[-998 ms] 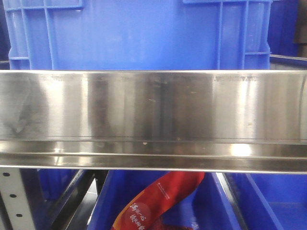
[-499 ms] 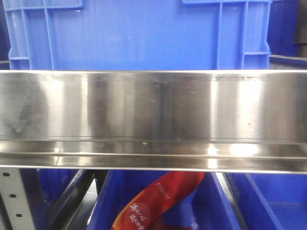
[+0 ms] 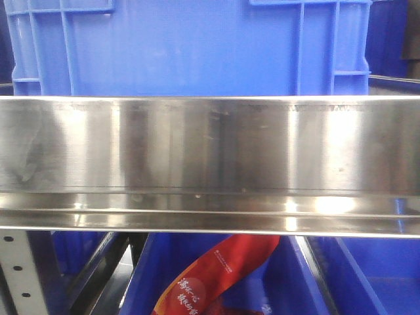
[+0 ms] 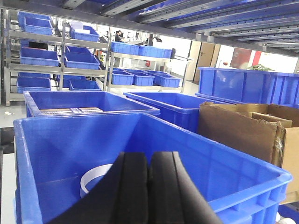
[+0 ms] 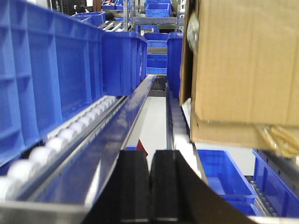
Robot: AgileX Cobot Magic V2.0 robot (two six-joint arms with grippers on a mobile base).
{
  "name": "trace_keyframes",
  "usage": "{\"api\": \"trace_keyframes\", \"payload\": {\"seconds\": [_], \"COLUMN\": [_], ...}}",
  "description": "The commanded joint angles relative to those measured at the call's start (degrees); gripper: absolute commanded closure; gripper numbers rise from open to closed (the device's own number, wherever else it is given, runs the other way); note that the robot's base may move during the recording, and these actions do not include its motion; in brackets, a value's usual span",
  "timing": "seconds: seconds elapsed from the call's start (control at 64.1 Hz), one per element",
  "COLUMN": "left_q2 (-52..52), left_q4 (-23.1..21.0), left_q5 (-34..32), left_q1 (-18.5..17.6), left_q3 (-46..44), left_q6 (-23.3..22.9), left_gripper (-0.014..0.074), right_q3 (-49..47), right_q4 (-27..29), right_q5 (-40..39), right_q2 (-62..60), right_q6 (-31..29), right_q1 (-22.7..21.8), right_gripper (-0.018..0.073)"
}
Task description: Grab PVC pipe and place in blue bin
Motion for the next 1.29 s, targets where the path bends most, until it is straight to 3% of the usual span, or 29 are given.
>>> {"api": "trace_keyframes", "payload": {"seconds": [0.0,0.78,0.858,1.029,1.279], "left_q2": [-0.4,-0.3,-1.3,-9.0,-21.0], "left_q4": [-0.2,-0.2,1.5,2.3,7.6], "left_q5": [-1.1,-1.1,-1.4,-4.2,-3.9], "left_q1": [-0.3,-0.3,0.1,5.9,19.0], "left_q3": [0.0,0.2,1.8,11.6,26.8], "left_q6": [-0.2,-0.2,-0.2,-0.2,-0.2], "left_gripper": [0.0707,0.0707,0.0707,0.0707,0.0707], "right_q3": [1.2,1.3,1.3,1.3,1.3], "right_q4": [-0.4,-0.4,-0.4,-0.4,-0.4], "right_q5": [-1.4,-1.3,-1.3,-1.3,-1.3], "right_q2": [-2.0,-2.0,-2.0,-2.0,-2.0], "right_q6": [-0.6,-0.6,-0.6,-0.6,-0.6], "right_q1": [-0.4,-0.4,-0.4,-0.4,-0.4], "right_gripper": [0.0713,0.0713,0.0713,0.0713,0.0713]}}
